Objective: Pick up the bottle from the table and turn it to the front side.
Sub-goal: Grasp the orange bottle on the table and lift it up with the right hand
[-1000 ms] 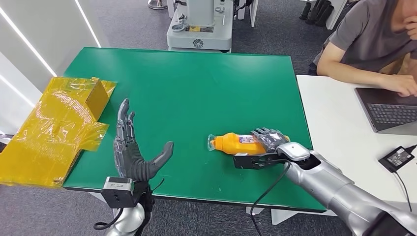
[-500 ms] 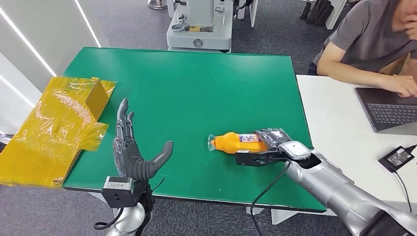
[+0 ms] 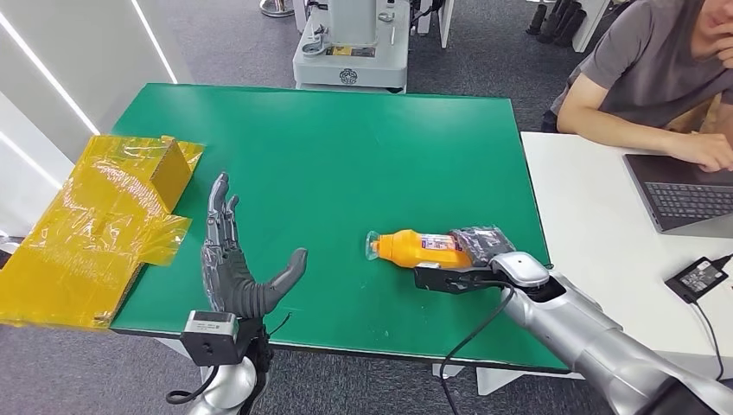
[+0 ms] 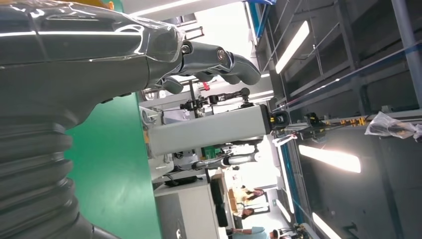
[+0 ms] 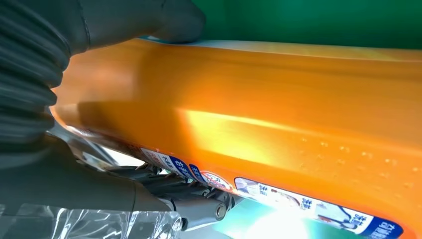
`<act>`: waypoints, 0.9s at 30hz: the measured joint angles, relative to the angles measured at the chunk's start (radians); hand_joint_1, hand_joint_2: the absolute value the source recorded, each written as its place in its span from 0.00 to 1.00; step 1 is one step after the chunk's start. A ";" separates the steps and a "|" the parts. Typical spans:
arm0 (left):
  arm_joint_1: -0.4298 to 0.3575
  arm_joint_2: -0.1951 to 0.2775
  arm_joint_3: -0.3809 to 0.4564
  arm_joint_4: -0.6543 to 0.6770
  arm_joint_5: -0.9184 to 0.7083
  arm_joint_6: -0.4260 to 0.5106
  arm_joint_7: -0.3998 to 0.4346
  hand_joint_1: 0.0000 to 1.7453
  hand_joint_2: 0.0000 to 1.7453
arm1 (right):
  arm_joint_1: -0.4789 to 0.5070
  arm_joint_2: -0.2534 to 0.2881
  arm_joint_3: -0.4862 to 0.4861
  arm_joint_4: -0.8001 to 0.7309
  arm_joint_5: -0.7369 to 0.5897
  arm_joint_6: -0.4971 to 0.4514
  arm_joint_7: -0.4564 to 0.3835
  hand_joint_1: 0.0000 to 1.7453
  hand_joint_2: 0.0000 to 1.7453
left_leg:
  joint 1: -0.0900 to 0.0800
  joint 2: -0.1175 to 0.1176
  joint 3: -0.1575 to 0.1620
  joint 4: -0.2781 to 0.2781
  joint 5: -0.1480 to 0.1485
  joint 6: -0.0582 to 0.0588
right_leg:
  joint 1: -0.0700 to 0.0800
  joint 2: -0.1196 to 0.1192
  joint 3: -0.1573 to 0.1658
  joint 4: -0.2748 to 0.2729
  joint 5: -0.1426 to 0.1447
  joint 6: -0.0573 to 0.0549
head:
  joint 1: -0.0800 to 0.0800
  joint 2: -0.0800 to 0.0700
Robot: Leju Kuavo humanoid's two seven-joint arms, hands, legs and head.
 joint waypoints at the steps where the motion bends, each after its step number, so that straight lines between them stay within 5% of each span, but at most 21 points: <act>1: 0.000 0.000 0.000 0.000 -0.001 0.001 0.000 0.00 1.00 | 0.006 0.005 -0.009 -0.003 -0.002 -0.017 -0.006 1.00 1.00 | 0.000 0.000 0.000 0.000 0.000 0.000 | 0.000 0.000 0.000 0.000 0.000 0.000 | 0.000 0.000; 10: 0.001 -0.001 0.001 0.000 -0.006 0.003 -0.004 0.00 1.00 | 0.052 0.082 -0.118 -0.048 -0.055 -0.152 -0.094 1.00 1.00 | 0.000 0.000 0.000 0.000 0.000 0.000 | 0.000 0.000 -0.001 0.000 0.000 0.000 | 0.000 0.000; 27: 0.000 -0.015 0.002 0.000 0.016 0.001 -0.010 0.00 1.00 | 0.265 0.255 -0.374 -0.230 -0.185 -0.587 -0.377 1.00 1.00 | 0.000 0.000 0.000 -0.001 0.000 0.000 | 0.000 0.000 -0.001 0.000 -0.001 0.000 | 0.000 0.000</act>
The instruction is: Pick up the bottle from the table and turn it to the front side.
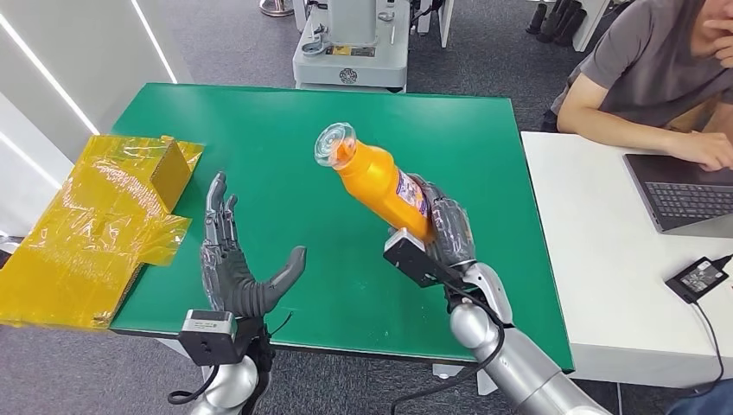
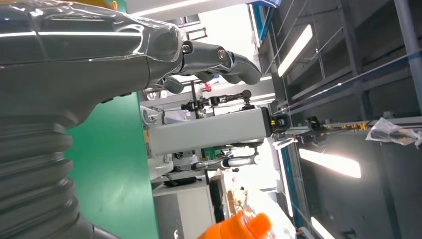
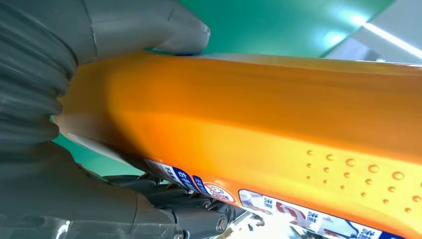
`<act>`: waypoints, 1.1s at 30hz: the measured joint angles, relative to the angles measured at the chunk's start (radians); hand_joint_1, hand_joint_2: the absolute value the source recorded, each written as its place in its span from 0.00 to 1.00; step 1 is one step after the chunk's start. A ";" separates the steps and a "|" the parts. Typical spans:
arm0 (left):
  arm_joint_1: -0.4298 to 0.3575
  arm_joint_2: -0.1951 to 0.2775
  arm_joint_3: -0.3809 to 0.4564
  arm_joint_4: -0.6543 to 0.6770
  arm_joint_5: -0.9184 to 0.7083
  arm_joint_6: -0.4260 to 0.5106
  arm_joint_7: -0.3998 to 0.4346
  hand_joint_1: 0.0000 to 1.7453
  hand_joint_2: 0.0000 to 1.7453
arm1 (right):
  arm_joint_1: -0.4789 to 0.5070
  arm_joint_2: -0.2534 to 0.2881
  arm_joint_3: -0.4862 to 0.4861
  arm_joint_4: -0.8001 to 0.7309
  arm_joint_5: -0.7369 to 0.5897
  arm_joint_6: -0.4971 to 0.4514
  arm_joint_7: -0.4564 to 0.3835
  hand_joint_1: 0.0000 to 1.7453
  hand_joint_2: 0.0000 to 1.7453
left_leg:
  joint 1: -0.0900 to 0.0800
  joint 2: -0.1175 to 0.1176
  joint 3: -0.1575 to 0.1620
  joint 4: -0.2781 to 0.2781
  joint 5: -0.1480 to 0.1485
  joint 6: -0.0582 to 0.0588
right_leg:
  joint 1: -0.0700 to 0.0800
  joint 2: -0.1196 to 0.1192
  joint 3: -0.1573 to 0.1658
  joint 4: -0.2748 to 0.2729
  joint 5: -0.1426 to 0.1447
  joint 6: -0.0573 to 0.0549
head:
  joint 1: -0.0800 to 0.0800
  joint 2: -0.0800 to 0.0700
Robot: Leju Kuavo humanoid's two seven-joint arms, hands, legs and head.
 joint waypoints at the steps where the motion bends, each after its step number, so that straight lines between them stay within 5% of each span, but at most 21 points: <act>1: 0.000 -0.002 0.000 0.000 0.002 -0.003 -0.003 0.00 1.00 | 0.015 0.005 -0.008 -0.006 -0.004 -0.014 -0.019 1.00 1.00 | 0.000 0.000 0.000 0.000 0.000 0.000 | 0.000 0.000 0.000 0.000 0.000 0.000 | 0.000 0.000; 8: -0.006 -0.012 0.000 0.010 0.028 -0.050 -0.009 0.00 1.00 | 0.101 0.024 -0.046 -0.038 0.015 -0.091 -0.100 1.00 1.00 | 0.000 0.000 0.000 0.000 0.000 0.000 | 0.000 0.000 0.000 0.000 0.000 0.000 | 0.000 0.000; 24: -0.078 -0.012 -0.001 0.059 0.147 -0.244 0.023 0.00 1.00 | 0.135 0.026 -0.048 -0.017 0.136 -0.064 -0.108 1.00 1.00 | 0.000 0.000 0.000 0.000 0.000 0.000 | 0.000 0.000 -0.001 0.000 0.000 0.000 | 0.000 0.000; 33: -0.119 -0.012 -0.002 0.124 0.156 -0.271 0.025 0.00 1.00 | 0.135 0.035 -0.045 0.000 0.168 -0.066 -0.122 1.00 1.00 | 0.000 0.000 0.000 0.000 0.000 0.000 | 0.000 0.000 -0.001 0.000 0.000 0.000 | 0.000 0.000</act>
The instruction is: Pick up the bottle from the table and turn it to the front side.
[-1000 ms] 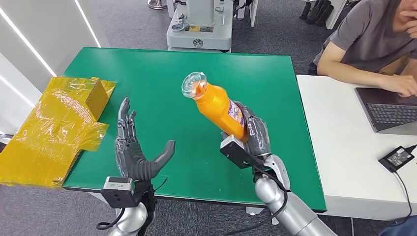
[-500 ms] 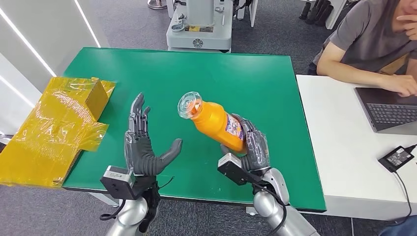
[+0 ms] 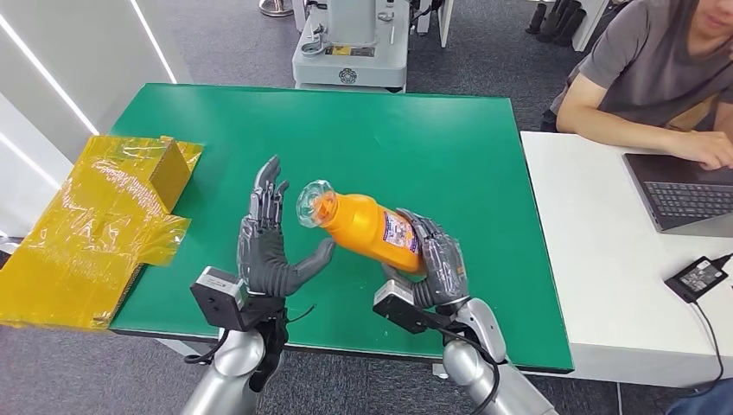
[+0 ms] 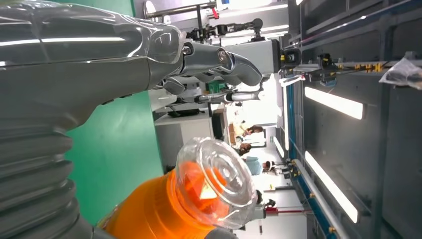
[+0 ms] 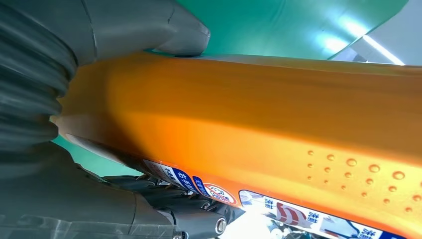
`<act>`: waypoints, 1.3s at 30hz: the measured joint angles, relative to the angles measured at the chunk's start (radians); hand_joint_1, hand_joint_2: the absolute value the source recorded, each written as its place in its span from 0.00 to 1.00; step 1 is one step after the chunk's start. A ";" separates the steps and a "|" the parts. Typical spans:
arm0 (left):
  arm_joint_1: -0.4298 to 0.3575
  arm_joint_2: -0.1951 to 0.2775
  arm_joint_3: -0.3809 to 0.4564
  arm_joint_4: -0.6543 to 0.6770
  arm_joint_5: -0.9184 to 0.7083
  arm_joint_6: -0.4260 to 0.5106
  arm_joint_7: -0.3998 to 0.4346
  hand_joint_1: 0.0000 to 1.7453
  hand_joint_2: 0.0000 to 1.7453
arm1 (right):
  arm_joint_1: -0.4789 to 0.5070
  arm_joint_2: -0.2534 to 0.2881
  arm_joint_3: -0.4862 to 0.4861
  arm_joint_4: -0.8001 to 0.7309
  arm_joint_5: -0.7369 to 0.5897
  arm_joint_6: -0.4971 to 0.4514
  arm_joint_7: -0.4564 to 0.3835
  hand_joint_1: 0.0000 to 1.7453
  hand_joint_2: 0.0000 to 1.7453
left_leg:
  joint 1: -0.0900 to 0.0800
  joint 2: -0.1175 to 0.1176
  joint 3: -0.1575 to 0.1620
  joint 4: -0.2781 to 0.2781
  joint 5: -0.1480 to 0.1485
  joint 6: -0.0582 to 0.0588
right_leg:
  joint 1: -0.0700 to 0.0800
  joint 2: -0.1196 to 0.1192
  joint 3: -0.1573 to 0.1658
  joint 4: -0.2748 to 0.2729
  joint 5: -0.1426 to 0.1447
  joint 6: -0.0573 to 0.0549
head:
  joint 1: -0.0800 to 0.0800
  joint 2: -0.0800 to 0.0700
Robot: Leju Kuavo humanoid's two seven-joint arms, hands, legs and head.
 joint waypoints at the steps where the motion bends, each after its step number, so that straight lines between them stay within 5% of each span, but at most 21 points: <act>1: -0.004 0.000 0.000 0.006 0.001 -0.002 0.000 0.00 1.00 | 0.000 0.003 0.000 0.001 0.000 0.000 -0.003 1.00 1.00 | 0.000 0.000 0.000 0.000 0.000 0.000 | 0.000 0.000 0.000 0.000 0.000 0.000 | 0.000 0.000; 30: -0.012 0.003 0.000 0.029 -0.008 0.016 -0.010 0.00 1.00 | -0.120 0.063 0.037 0.105 -0.009 0.221 0.023 1.00 1.00 | 0.000 0.000 0.000 0.000 0.000 0.000 | 0.000 0.000 0.000 0.000 0.000 0.000 | 0.000 0.000; 39: -0.018 0.003 0.000 0.025 -0.010 0.013 0.000 0.00 1.00 | -0.175 0.080 0.061 0.151 -0.014 0.200 0.002 1.00 1.00 | 0.000 0.000 0.000 0.000 0.000 0.000 | 0.000 0.000 0.000 0.000 0.000 0.000 | 0.000 0.000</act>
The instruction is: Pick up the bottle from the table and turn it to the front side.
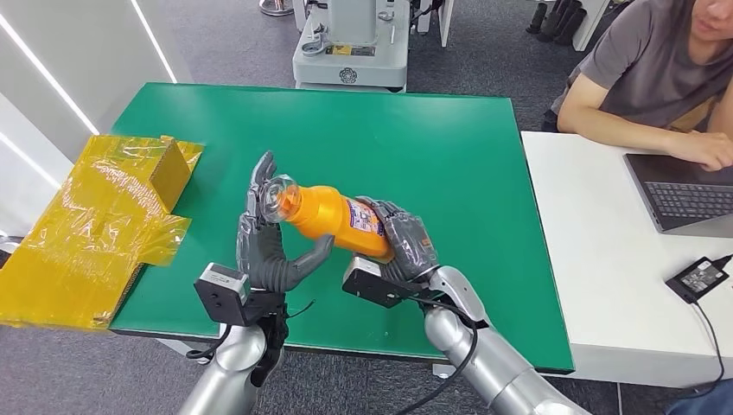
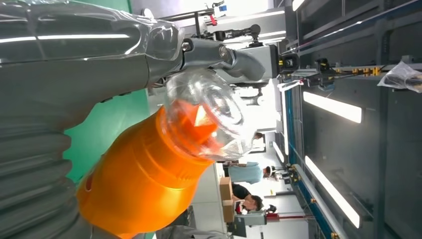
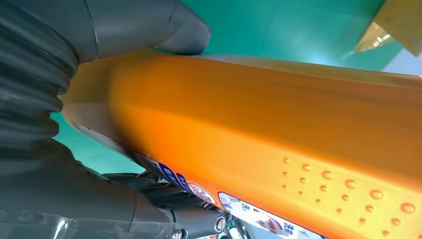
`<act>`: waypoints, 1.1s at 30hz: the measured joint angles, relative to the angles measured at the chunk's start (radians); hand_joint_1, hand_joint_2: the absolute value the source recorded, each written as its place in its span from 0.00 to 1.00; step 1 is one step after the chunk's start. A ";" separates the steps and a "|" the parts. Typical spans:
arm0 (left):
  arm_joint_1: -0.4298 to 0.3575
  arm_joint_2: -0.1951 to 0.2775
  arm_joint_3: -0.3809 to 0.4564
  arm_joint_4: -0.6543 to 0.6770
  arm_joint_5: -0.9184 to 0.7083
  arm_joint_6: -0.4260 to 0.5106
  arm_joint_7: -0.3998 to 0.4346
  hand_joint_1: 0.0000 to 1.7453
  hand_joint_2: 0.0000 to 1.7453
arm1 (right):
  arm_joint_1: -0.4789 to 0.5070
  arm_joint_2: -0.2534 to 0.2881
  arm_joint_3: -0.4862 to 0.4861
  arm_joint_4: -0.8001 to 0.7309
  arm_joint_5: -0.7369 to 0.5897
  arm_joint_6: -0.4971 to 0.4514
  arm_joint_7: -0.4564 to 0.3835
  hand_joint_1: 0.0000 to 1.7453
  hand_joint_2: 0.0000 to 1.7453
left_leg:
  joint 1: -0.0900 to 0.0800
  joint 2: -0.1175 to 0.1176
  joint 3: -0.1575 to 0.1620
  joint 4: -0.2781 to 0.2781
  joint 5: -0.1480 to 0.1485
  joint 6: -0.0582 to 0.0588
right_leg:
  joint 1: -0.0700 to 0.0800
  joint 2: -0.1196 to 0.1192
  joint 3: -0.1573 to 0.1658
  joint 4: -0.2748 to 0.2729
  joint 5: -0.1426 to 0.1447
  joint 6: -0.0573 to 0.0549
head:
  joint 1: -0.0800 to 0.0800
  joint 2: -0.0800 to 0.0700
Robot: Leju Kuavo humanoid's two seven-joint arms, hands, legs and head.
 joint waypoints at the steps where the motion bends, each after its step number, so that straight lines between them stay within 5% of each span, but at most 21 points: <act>1: -0.001 0.000 0.000 0.000 0.000 0.000 0.000 0.00 1.00 | -0.002 0.001 0.002 0.000 -0.004 -0.004 -0.006 1.00 1.00 | 0.000 0.000 0.000 0.000 0.000 0.000 | 0.000 0.000 0.000 0.000 0.000 0.000 | 0.000 0.000; 15: -0.001 -0.002 0.000 0.000 0.003 -0.012 0.005 0.00 1.00 | -0.006 0.023 0.036 -0.018 -0.056 -0.039 -0.091 1.00 1.00 | 0.000 0.000 0.000 0.000 0.000 0.000 | 0.000 0.000 0.000 0.000 0.000 0.000 | 0.000 0.000; 33: 0.022 0.000 0.000 -0.003 0.006 0.014 0.003 0.00 1.00 | -0.029 0.029 0.098 0.029 -0.087 0.033 -0.069 1.00 1.00 | 0.000 0.000 0.000 0.000 0.000 0.000 | 0.000 0.000 0.000 0.000 0.000 0.000 | 0.000 0.000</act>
